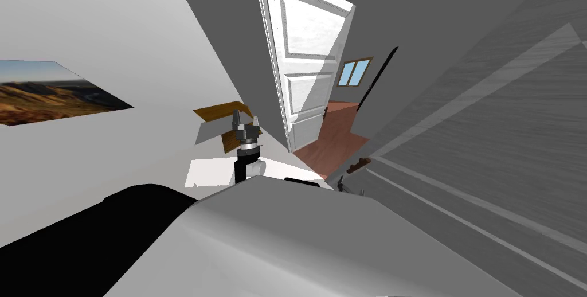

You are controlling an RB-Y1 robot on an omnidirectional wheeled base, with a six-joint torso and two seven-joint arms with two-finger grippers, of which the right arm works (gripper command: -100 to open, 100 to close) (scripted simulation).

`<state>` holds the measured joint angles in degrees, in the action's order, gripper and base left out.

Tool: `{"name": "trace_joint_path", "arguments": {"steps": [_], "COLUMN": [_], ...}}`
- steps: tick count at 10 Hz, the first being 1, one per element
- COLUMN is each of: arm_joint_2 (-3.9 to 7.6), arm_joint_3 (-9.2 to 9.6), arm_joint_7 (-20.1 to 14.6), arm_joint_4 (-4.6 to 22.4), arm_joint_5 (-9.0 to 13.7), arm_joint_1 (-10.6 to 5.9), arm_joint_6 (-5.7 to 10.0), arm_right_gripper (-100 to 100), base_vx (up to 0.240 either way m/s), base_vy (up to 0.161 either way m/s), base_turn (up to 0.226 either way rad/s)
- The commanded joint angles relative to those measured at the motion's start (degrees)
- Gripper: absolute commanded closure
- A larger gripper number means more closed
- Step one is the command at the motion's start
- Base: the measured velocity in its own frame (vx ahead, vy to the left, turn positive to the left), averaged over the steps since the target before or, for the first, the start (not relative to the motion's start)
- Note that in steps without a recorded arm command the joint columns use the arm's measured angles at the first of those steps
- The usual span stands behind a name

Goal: Push the door open

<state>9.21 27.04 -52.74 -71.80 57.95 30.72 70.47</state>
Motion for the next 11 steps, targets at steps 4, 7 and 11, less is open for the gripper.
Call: {"name": "trace_joint_path", "arguments": {"steps": [4, 7, 11], "arm_joint_2": [0.19, -0.03, -0.27], "arm_joint_3": [0.26, -0.59, -1.49], "arm_joint_7": [-1.7, -1.9, -2.1], "arm_joint_4": [1.7, 2.4, 3.3], "arm_joint_5": [1.8, 1.9, 2.0], "arm_joint_1": [-0.38, -1.44, -2.61], "arm_joint_6": [0.49, -0.22, -0.92], "arm_right_gripper": [-100, -100, -100], "base_vx": [0.006, 0.170, 0.152], "base_vy": [-0.092, -0.124, -0.124], "base_turn": [0.107, 0.014, 0.012]}}
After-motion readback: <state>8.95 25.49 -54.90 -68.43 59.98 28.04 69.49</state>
